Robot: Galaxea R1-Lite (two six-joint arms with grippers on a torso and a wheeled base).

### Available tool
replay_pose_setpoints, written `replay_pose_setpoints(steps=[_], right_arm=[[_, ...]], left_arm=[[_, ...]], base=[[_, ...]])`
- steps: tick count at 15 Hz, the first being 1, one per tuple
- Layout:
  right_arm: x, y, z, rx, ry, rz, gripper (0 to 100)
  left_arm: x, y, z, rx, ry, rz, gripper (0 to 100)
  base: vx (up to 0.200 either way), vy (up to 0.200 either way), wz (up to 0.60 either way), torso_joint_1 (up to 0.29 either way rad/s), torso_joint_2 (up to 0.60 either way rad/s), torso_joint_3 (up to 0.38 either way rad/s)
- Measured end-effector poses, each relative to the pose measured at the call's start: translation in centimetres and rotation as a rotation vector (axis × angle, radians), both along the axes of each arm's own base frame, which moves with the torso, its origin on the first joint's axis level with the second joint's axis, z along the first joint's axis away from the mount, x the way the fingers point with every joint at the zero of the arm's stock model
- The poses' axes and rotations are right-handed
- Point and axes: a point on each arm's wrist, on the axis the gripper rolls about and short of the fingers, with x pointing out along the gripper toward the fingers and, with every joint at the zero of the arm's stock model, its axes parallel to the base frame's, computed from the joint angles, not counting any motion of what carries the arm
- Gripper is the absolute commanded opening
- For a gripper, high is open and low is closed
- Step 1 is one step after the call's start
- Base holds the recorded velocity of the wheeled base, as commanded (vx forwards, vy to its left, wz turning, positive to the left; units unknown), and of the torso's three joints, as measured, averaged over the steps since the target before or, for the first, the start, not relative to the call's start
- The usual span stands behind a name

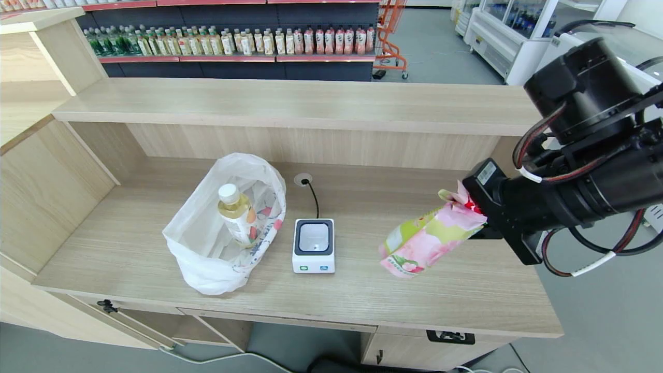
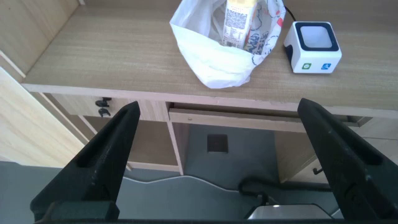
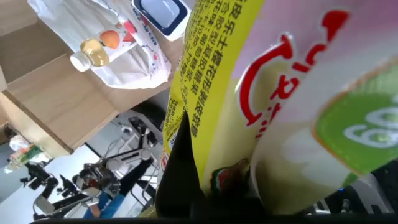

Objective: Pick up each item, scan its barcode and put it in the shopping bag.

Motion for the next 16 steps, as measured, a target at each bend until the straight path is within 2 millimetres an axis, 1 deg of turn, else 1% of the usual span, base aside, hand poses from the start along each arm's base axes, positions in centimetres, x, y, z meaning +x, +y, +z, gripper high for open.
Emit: replay_pose_setpoints(steps=[2,5,7,9,11,13,15,16], right_arm=[[0.3,0.3,0.2,0.026,-0.029,0.005,0],[0.4,1.6,-0.7,0.014,-0.016,0.044,0],[1.3,2.4,-1.0,0.018,-0.022,0.047,0],[2.8,3.1,-1.2,0.025,-0.016,0.028,0],[4.8,3.4,-1.1,0.058,-0.003,-0.030,0],[6.4,3.4,-0.9,0.092,0.052,-0.110,0],[7.8,3.4,-0.5,0.200,0.139,-0.192,0],[8.7,3.1,-0.7,0.225,0.173,-0.223,0]], left_arm=[[0.0,0.0,0.0,-0.004,0.000,0.000,100],[0.0,0.0,0.0,-0.003,0.000,0.002,100],[0.0,0.0,0.0,-0.001,0.000,0.001,100],[0.0,0.0,0.0,0.001,0.000,0.001,100],[0.0,0.0,0.0,0.002,0.000,0.001,100],[0.0,0.0,0.0,0.002,0.000,0.002,100],[0.0,0.0,0.0,0.002,0.000,0.003,100],[0.0,0.0,0.0,0.002,0.000,0.001,100]], base=[[0.000,0.200,0.00,0.007,0.01,-0.005],[0.000,0.200,0.00,-0.001,0.00,-0.001],[0.000,0.200,0.00,0.012,0.00,-0.005],[0.000,0.000,0.00,0.000,0.00,0.000],[0.000,0.000,0.00,0.000,0.00,0.000],[0.000,0.000,0.00,0.000,0.00,0.000],[0.000,0.000,0.00,0.000,0.00,0.000],[0.000,0.000,0.00,0.000,0.00,0.000]])
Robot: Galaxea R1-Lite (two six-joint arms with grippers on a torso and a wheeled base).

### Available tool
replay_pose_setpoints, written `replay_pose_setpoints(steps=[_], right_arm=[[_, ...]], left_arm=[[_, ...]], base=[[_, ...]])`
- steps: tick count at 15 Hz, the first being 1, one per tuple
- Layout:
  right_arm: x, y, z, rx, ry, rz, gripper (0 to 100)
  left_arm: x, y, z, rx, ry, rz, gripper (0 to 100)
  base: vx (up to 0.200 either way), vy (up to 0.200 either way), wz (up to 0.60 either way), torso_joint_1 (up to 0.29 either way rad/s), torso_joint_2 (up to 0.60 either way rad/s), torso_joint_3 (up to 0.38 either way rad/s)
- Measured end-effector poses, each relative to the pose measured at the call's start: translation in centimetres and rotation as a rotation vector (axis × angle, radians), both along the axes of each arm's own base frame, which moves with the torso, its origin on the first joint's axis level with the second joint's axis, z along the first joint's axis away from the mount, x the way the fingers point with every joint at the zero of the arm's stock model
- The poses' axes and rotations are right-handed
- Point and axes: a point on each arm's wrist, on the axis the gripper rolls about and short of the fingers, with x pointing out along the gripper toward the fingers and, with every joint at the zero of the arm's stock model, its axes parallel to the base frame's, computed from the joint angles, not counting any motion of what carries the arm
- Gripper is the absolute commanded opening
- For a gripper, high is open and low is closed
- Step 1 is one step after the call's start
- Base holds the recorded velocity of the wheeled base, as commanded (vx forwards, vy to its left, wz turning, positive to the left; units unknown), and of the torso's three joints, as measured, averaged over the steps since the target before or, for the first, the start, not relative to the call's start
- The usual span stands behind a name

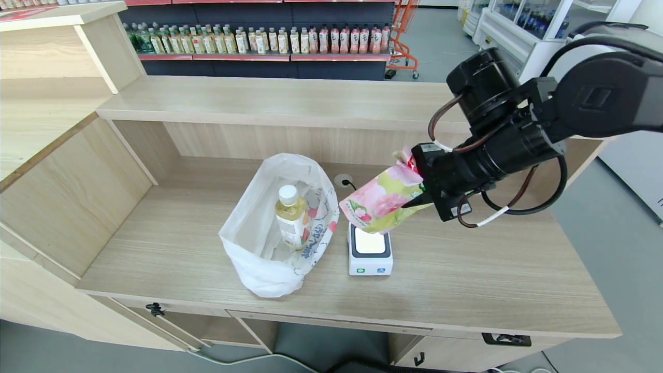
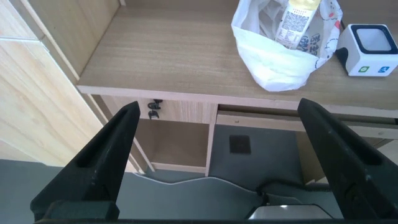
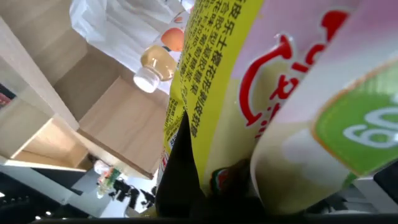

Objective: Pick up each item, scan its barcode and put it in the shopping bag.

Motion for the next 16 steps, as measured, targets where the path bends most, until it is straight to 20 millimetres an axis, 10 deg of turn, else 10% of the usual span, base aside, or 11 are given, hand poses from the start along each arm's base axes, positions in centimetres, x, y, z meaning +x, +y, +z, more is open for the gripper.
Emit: replay_pose_setpoints(steps=[16], right_arm=[[3.6,0.6,-5.2,0.068,0.175,-0.041,0]], left_arm=[[0.0,0.0,0.0,-0.002,0.000,0.000,100]], base=[[0.000,0.000,0.00,0.000,0.00,0.000]])
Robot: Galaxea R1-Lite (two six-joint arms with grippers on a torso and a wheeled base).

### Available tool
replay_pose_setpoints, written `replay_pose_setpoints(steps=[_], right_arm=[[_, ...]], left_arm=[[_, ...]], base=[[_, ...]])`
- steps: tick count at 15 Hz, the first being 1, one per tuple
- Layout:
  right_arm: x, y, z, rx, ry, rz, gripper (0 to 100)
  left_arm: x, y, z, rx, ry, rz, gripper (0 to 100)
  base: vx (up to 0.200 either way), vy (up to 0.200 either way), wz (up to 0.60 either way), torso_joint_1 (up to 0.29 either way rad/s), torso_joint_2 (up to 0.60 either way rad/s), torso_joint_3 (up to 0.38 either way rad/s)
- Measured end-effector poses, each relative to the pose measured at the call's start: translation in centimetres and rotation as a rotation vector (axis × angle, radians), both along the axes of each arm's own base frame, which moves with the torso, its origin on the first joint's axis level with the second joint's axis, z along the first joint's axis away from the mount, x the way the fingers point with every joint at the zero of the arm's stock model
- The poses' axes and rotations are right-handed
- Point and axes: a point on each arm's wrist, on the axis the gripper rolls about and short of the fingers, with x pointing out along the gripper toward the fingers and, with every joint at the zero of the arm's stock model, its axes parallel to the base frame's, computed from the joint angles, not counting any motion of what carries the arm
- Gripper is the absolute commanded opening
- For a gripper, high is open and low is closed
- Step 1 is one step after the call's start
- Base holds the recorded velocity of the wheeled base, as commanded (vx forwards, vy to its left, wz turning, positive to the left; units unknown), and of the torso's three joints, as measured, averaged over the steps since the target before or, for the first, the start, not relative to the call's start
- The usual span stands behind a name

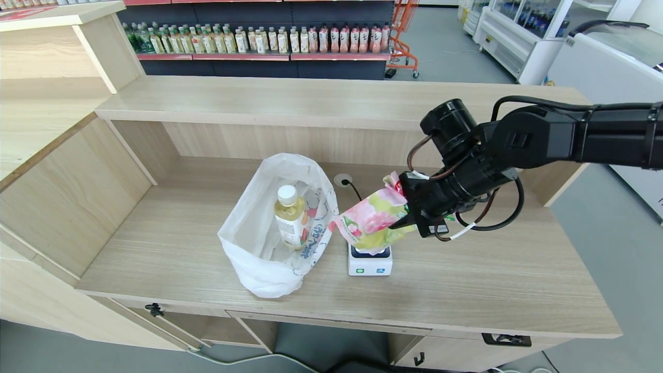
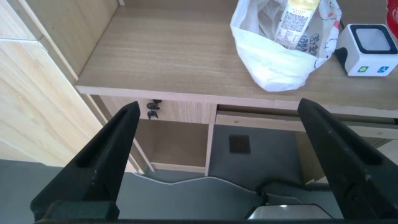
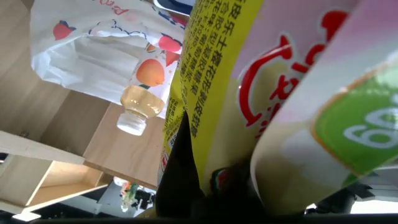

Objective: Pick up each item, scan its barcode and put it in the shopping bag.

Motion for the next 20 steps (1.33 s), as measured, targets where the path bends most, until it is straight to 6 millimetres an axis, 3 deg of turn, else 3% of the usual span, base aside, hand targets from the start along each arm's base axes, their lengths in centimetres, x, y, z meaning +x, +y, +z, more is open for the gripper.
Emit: replay_pose_setpoints(steps=[20], right_arm=[[1.2,0.4,-1.8,-0.015,0.012,-0.010,0]], left_arm=[[0.0,0.0,0.0,0.000,0.000,0.000,100]], base=[[0.000,0.000,0.00,0.000,0.00,0.000]])
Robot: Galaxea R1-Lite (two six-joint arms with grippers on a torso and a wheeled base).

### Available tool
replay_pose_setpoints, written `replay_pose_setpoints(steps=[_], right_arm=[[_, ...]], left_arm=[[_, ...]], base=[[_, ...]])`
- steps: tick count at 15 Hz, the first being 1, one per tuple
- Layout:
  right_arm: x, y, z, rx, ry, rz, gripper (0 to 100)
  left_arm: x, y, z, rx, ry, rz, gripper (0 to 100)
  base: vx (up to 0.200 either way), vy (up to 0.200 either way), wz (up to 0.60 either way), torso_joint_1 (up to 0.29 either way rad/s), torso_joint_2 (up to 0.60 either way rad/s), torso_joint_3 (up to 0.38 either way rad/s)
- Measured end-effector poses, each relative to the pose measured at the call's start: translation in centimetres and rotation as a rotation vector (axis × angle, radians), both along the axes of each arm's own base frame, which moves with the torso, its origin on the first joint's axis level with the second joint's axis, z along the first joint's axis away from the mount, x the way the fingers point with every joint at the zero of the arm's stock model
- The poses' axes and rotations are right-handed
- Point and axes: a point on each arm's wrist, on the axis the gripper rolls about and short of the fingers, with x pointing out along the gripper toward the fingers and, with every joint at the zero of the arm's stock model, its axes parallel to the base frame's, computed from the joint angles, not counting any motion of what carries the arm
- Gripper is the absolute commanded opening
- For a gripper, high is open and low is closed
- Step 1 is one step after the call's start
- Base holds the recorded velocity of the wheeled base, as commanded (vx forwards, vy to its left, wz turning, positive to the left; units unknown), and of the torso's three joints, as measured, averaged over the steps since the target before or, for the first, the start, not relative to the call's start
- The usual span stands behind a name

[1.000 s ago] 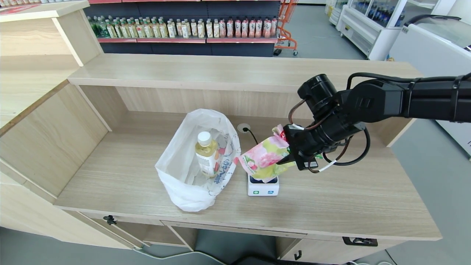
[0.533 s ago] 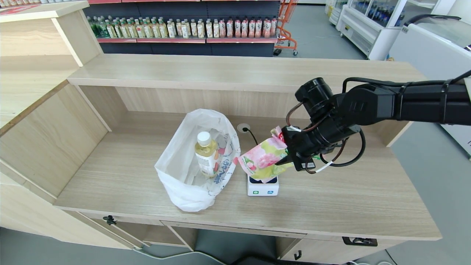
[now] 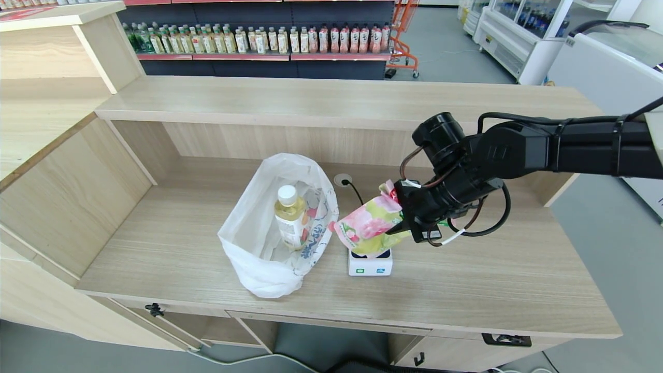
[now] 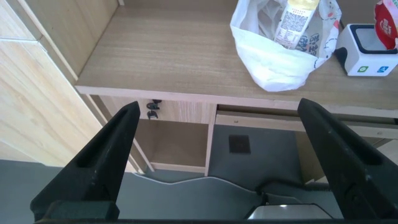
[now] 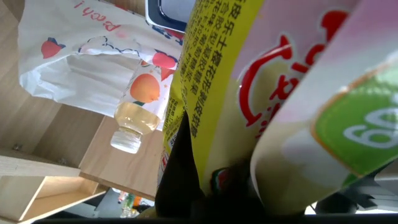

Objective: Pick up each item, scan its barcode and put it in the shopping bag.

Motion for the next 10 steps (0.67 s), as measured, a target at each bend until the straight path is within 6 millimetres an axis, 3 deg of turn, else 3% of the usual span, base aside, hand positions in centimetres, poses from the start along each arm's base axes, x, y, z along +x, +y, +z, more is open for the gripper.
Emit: replay_pose_setpoints(steps=[10], right_arm=[[0.37,0.35,-0.33,0.007,-0.012,0.005,0]], left_arm=[[0.00,0.00,0.00,0.000,0.000,0.000,100]], base=[[0.000,0.000,0.00,0.000,0.00,0.000]])
